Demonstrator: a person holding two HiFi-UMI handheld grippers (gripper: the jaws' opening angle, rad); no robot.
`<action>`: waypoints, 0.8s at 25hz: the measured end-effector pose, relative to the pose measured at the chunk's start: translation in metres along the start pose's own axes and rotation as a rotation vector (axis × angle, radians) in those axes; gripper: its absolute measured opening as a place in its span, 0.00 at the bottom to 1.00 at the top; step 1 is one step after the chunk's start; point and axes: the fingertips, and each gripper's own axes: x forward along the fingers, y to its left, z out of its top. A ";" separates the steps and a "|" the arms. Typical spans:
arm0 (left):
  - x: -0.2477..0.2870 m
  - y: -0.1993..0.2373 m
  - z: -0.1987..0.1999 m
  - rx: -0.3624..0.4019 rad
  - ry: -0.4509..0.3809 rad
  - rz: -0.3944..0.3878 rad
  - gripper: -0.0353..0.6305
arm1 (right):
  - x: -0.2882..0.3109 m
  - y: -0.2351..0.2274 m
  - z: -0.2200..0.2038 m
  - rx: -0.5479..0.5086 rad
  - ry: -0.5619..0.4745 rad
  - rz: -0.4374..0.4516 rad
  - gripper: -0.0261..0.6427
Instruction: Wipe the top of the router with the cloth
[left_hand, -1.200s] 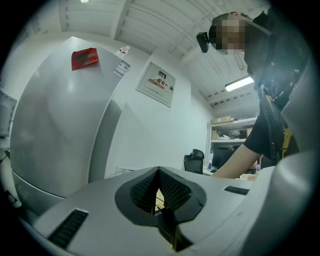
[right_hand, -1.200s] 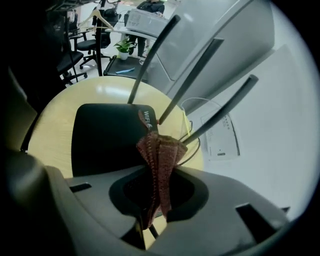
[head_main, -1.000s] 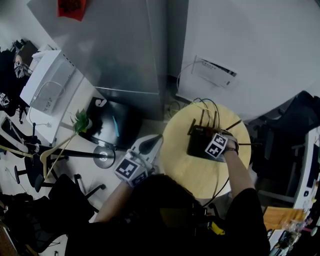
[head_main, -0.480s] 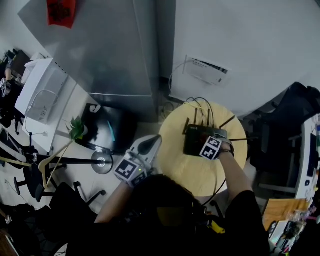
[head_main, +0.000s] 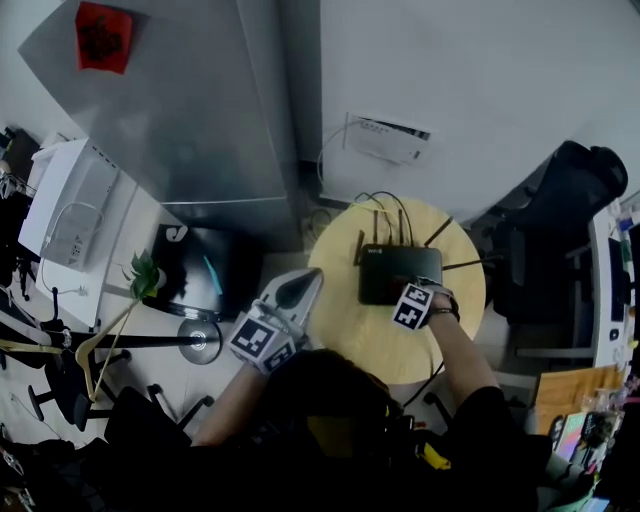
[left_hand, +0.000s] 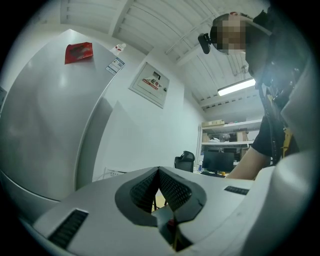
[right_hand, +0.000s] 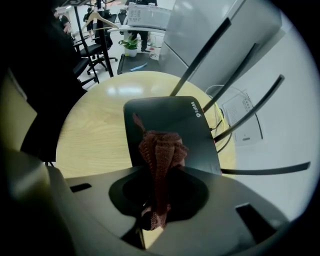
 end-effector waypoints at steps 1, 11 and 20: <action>0.001 -0.002 -0.001 0.000 0.001 -0.009 0.04 | -0.001 0.004 -0.001 0.001 -0.002 0.001 0.14; 0.015 -0.025 -0.002 0.001 0.004 -0.105 0.04 | -0.010 0.038 -0.010 0.038 -0.021 0.084 0.14; 0.026 -0.035 -0.001 0.009 0.018 -0.127 0.04 | -0.003 0.079 -0.026 0.003 -0.056 0.305 0.14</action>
